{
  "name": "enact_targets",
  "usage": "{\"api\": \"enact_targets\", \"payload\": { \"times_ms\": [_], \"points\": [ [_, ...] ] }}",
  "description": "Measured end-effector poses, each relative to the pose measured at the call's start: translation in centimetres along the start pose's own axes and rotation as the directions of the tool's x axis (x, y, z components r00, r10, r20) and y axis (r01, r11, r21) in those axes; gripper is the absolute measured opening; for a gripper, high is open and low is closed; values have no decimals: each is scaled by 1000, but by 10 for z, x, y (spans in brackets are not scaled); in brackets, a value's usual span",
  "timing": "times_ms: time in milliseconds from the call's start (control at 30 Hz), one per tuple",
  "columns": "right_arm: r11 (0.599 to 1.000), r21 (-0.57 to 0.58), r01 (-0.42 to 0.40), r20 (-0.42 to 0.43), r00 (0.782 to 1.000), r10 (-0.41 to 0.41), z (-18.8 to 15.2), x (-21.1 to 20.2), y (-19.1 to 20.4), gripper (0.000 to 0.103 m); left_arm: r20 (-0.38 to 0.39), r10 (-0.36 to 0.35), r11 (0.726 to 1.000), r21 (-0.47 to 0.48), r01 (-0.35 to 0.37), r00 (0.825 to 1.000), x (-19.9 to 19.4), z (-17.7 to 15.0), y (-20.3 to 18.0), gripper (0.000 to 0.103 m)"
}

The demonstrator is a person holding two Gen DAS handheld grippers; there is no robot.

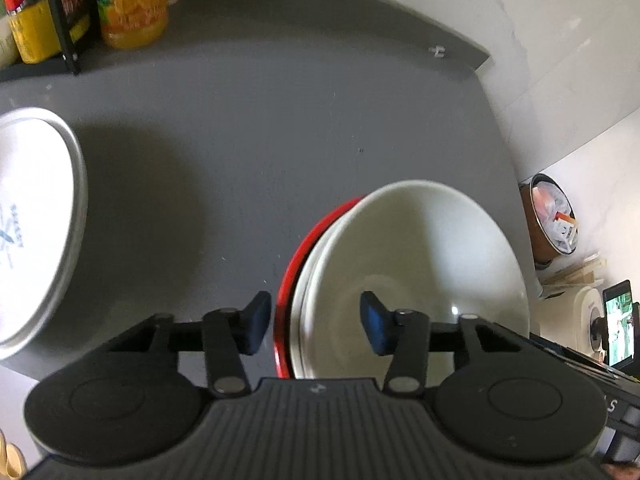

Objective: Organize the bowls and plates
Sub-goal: 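Close both grippers on the red bowl rim with nested bowls, then lift the red bowl stack with both grippers and carry it over the plates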

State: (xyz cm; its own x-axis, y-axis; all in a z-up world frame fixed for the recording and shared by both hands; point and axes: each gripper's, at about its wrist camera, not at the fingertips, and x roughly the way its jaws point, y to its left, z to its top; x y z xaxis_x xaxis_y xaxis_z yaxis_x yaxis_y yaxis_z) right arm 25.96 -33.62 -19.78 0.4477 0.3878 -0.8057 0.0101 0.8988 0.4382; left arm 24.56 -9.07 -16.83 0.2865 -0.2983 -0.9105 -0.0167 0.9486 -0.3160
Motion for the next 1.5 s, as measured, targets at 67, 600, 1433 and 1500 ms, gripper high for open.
{"api": "enact_targets", "payload": {
  "times_ms": [67,600,1433,1500],
  "points": [
    [1000,-8,-6,-20,1000,6,1,6,-1,65,1,19,1000,7,-19,1000,4,-1,-3,44],
    [998,-60,2,-51,999,-6,-3,21,6,33,-1,77,997,-26,-77,997,13,-2,-4,33],
    [995,-100,-1,26,1000,4,-5,14,42,25,36,-21,998,-64,24,999,-36,4,45,30],
    [991,-131,-1,37,999,6,-5,13,52,25,41,-28,997,-72,31,999,-42,5,53,30]
  ]
}}
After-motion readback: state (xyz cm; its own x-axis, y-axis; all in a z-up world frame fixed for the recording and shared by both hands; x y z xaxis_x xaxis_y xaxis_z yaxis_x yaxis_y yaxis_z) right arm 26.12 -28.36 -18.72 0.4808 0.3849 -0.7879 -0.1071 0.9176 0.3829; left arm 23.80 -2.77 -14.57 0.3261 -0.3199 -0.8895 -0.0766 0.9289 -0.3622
